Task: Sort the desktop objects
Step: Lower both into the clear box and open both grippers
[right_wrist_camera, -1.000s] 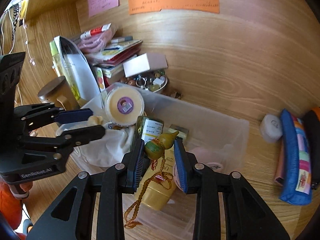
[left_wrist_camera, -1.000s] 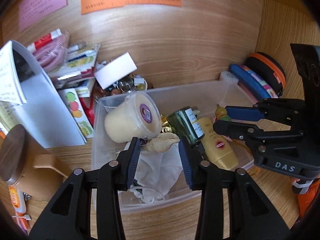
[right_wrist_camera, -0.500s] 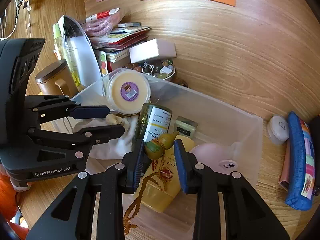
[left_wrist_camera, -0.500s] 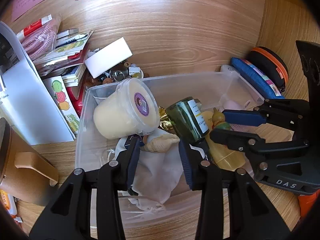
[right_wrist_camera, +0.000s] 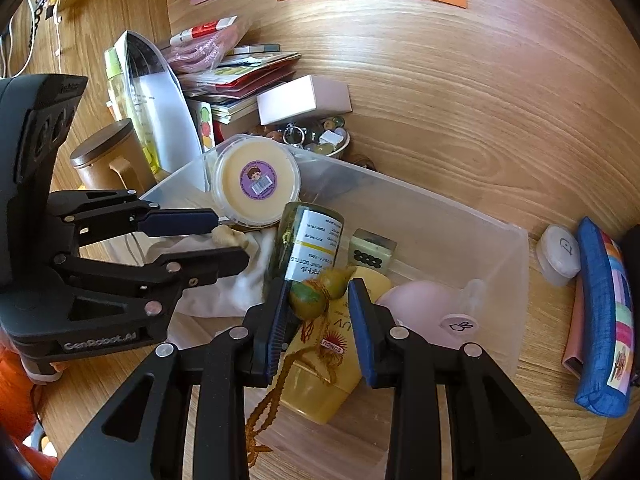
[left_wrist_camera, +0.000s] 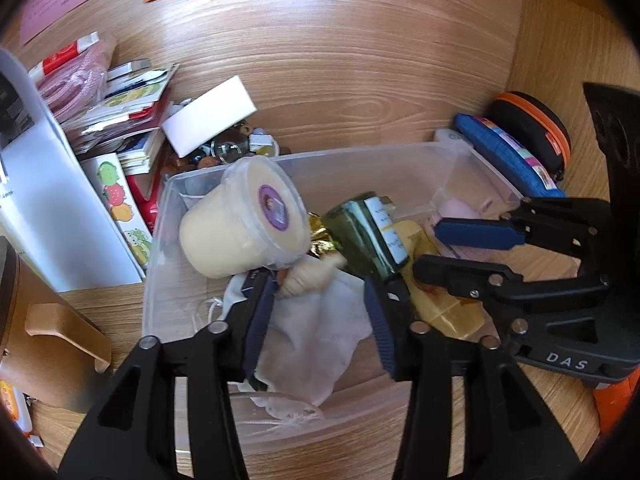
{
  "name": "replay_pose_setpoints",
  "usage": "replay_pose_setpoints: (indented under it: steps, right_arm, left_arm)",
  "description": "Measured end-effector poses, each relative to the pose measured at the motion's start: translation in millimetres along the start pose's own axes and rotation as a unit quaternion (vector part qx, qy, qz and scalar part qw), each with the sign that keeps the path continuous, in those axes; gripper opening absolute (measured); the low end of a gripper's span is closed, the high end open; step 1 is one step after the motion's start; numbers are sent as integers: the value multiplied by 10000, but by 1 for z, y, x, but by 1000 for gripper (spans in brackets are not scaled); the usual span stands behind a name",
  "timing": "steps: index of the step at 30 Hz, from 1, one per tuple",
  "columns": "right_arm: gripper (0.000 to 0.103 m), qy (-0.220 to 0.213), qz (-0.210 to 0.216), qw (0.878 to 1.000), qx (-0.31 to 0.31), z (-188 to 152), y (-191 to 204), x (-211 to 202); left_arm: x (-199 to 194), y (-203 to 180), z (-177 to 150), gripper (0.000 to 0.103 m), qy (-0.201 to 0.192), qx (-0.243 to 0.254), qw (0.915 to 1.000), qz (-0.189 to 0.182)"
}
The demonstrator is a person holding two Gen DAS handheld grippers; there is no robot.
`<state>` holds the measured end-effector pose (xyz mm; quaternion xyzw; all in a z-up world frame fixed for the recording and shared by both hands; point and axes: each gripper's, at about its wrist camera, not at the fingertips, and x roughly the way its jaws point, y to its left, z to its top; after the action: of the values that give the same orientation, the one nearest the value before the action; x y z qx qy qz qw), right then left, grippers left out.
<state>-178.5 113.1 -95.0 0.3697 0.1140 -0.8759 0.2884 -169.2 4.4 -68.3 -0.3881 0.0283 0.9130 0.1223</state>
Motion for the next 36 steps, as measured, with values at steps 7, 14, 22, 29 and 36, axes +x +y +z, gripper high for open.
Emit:
replay_pose_setpoints:
  steps: [7,14,22,29,36]
  right_arm:
    - [42,-114,2,9999,64,2,-3,-4]
    - [60,-396,-125,9985,351,5,-10,-17]
    - [69,-484,-95,9955,809,7,-28,-23]
    - [85,-532,-194,9941,925,10,-30,-39]
    - [88,-620,-161,9920,1084,5,-27,-65]
  left_arm:
    - [-2,-1,0,50,-2,-10,10000,-35]
    - [-9,0,-1,83,-190,-54,9995,245]
    - [-12,14,3,86,-238,-425,9988,52]
    - [-26,9,3,90,-364,-398,9983,232]
    - [-60,1,-2,94,-743,-333,9939,749]
